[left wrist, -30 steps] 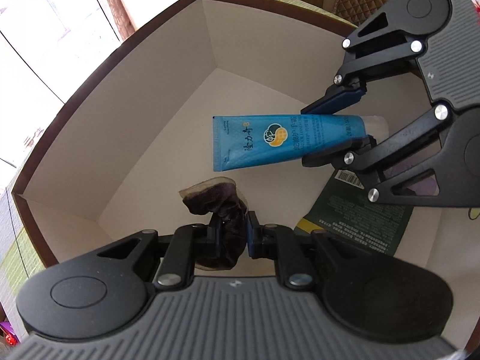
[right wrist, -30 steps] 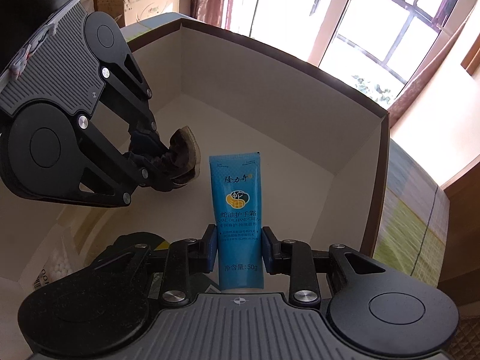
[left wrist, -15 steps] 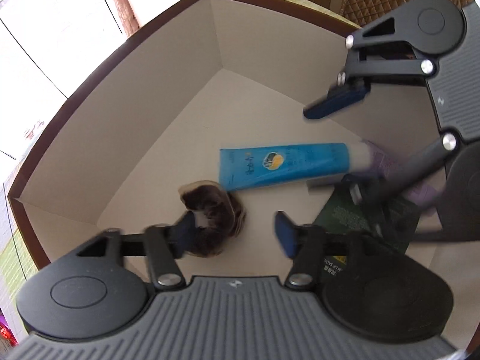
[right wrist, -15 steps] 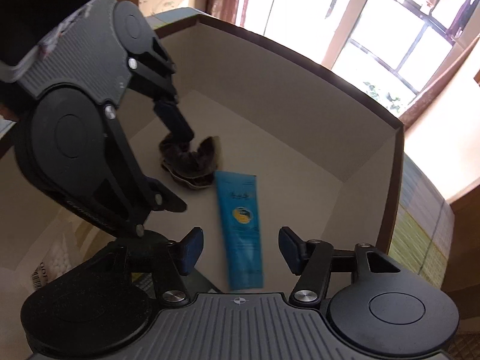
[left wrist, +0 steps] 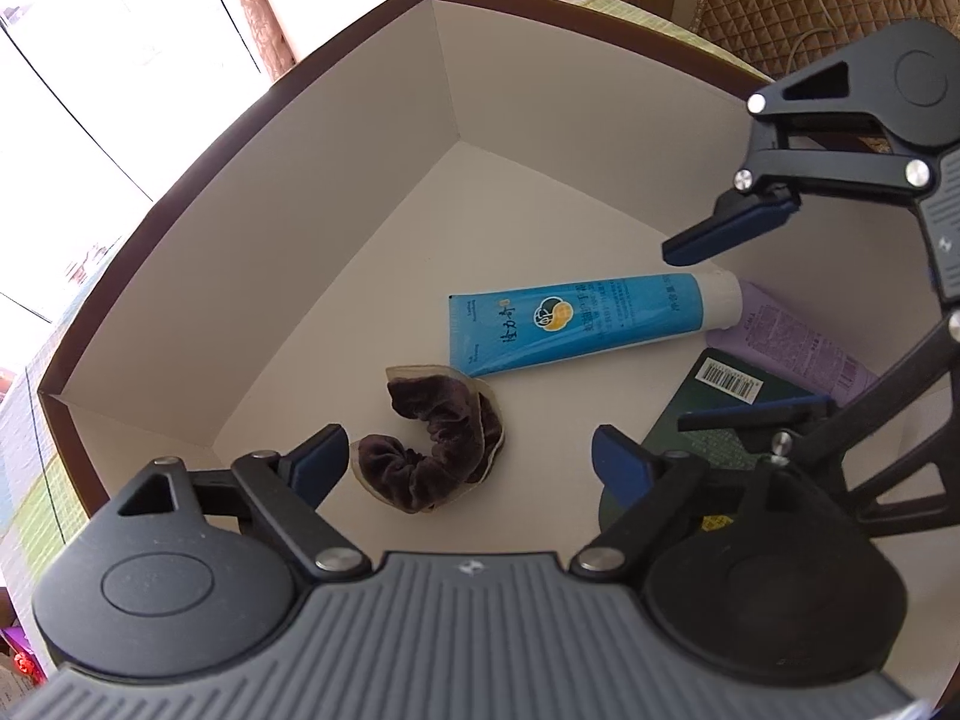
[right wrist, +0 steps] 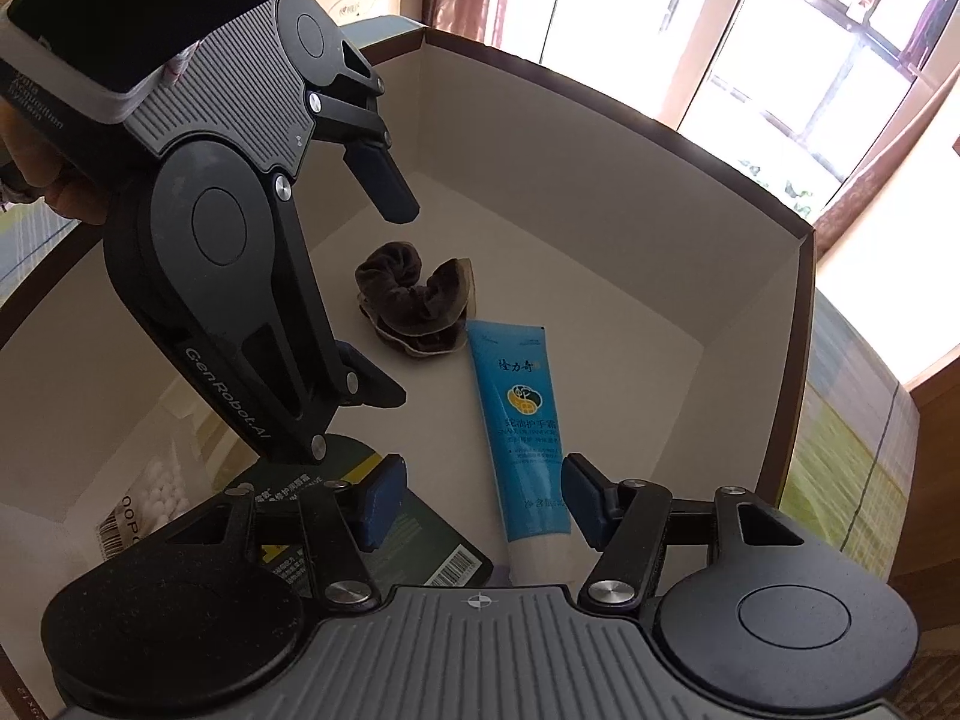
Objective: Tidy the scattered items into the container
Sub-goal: 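Open the left gripper dropping the scrunchie while the right gripper releases the blue tube, then withdraw both grippers from the box back over the remaining items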
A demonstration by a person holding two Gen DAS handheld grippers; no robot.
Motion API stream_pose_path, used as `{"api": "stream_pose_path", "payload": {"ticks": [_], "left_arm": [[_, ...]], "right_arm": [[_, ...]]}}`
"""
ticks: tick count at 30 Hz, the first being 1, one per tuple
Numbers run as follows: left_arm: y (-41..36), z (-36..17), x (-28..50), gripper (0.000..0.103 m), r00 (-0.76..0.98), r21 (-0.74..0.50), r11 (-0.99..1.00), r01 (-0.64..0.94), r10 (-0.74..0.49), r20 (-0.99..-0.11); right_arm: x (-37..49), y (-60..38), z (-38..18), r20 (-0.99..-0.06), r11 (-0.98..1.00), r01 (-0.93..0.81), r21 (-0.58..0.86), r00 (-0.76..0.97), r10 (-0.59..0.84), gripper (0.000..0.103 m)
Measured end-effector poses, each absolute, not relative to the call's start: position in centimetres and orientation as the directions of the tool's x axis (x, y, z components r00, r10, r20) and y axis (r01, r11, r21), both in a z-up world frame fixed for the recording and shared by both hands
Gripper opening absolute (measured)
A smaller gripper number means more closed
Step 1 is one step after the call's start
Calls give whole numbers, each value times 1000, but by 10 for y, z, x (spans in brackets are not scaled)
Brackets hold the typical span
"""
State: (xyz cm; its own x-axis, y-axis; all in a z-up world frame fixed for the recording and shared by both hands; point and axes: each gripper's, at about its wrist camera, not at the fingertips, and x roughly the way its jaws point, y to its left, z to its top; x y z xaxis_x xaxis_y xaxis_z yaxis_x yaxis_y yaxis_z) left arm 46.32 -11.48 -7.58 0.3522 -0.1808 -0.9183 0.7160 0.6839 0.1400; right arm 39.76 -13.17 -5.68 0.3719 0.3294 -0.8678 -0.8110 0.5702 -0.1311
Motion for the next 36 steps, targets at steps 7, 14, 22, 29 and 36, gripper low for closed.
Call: {"api": "stream_pose_path", "payload": {"ticks": [7,14,22,29,36], "left_arm": [[-110,-69,458,88,358,152,684,714,-169,-918],[-105,-55,449,88,373,163,691,704,-165,-913],[-104,-35,435,88,398,169,696,698,-181,-899],[-101,-18,416,88,420,173,702,691,-195,-886],[-96,0,395,89,442,172,718,674,-206,-873]], "right_arm": [[393,-137,-50,-858,590,-799,-121,382,342,64],[386,-140,-39,-852,608,-784,-126,400,338,64],[371,-144,-22,-827,630,-765,-131,435,355,90],[352,-147,-4,-800,650,-749,-127,465,378,91],[336,-156,9,-781,712,-695,-99,498,378,91]]}}
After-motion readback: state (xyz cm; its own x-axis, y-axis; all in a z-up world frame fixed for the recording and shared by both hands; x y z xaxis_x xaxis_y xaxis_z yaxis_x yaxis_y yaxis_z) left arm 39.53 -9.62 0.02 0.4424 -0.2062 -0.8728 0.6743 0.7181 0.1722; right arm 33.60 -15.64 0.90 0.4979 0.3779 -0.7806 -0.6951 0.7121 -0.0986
